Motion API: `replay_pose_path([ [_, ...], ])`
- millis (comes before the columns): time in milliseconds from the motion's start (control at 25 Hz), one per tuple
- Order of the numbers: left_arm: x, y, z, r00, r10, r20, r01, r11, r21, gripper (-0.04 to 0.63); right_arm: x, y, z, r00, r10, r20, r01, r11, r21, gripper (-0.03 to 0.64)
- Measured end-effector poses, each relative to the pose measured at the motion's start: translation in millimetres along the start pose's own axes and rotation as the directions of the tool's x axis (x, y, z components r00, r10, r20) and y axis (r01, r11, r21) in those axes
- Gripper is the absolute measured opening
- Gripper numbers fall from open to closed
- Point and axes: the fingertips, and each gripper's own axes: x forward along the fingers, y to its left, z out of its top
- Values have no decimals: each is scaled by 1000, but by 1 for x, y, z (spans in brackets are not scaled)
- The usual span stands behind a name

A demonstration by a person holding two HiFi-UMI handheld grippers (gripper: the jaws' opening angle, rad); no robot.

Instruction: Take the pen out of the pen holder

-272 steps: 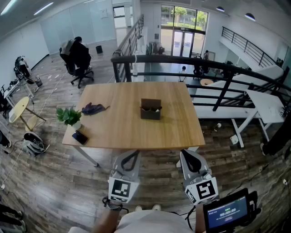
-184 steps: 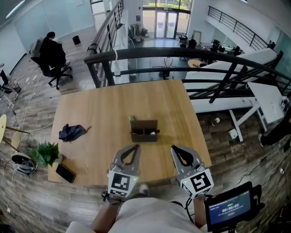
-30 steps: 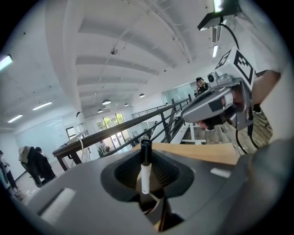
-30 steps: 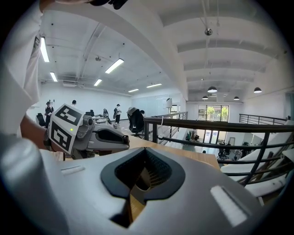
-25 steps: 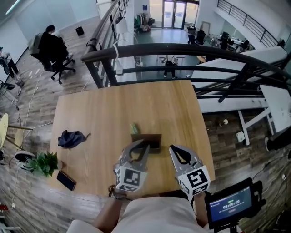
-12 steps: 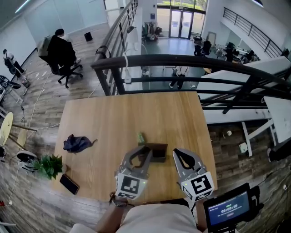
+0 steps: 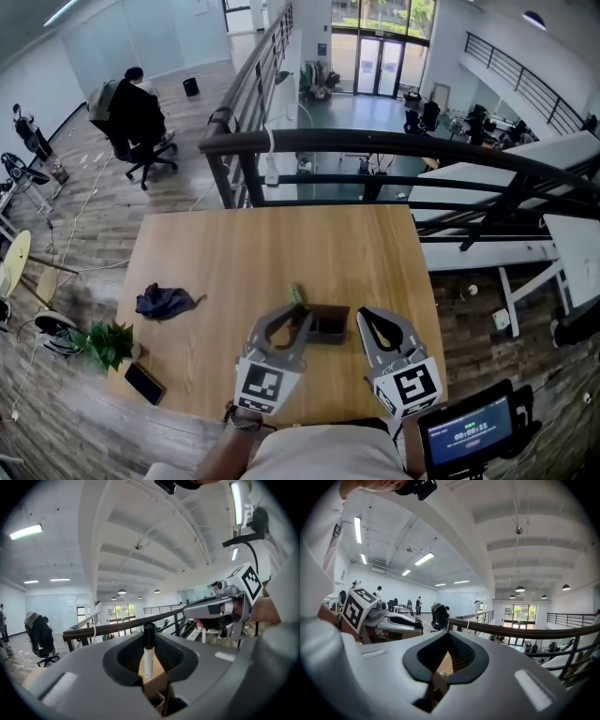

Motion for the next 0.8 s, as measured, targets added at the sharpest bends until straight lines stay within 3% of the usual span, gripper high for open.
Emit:
replay_pose_path([
  [800, -2, 3, 7, 1000, -6, 10, 6, 999, 35, 66, 2, 1, 5, 1000, -29, 0, 29, 999, -33, 0],
])
